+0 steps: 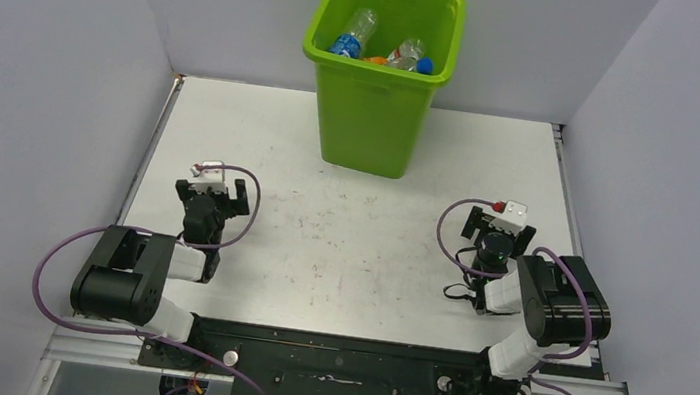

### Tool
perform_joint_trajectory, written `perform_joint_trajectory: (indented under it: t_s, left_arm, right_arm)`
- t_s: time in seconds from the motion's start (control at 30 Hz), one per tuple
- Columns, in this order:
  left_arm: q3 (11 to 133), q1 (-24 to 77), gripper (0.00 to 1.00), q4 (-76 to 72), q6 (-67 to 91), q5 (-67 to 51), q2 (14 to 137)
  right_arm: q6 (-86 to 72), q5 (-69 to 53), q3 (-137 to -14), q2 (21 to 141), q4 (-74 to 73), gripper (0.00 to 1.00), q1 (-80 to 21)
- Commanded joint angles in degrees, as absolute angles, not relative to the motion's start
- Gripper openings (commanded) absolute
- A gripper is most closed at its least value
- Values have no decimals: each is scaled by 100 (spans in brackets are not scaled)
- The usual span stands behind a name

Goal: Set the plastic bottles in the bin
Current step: Reset both arms

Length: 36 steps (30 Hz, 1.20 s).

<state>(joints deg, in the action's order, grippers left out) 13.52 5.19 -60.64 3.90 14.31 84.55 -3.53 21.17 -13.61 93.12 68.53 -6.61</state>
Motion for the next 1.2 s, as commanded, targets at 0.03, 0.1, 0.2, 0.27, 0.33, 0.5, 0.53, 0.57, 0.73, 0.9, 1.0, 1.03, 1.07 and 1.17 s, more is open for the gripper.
perform_joint_trajectory:
  t_s: [0.03,0.1,0.2,0.27,0.33,0.5,0.53,0.57,0.73,0.9,1.0,1.03,1.07,1.17]
  left_arm:
    - [1450,491,96,-6313,439,1336,8409]
    - [1450,490,96,-6314,439,1335,8415]
    - [1450,491,96,-6315,439,1332,8413]
    - [1450,491,96,-6312,439,1332,8419]
    - [1452,486,96,-6317,439,1329,8414]
    - [1452,483,96,-6314,439,1318,8417]
    - [1450,483,96,-6312,439,1318,8413]
    - [1450,483,96,-6313,439,1318,8414]
    - [1467,476,96,-6295,447,1296,8421]
    - [1468,457,96,-6288,448,1277,8420]
    - [1468,457,96,-6292,448,1281,8419]
    - [1468,457,96,-6288,448,1275,8416]
    - [1479,457,96,-6279,448,1270,8425]
    - [1489,457,96,-6262,448,1257,8426]
  right_arm:
    - [-428,2052,-1397,9252,7038,90,-652]
    - [-323,2338,-1347,9244,7135,90,-828]
    - [-217,2762,-1250,9311,7478,90,-1085]
    - [-263,2683,-1276,9289,7377,90,-1030]
    - [-307,2534,-1323,9280,7262,90,-958]
    - [-316,2505,-1327,9274,7252,90,-941]
    - [-313,2505,-1323,9273,7259,90,-940]
    - [-316,2509,-1327,9274,7254,90,-945]
    - [-315,2506,-1327,9275,7252,90,-936]
    - [-316,2509,-1327,9275,7251,90,-943]
    - [-316,2507,-1327,9272,7258,90,-945]
    - [-313,2505,-1327,9272,7254,90,-941]
    - [-314,2505,-1327,9277,7259,90,-943]
    - [-314,2506,-1327,9273,7251,90,-945]
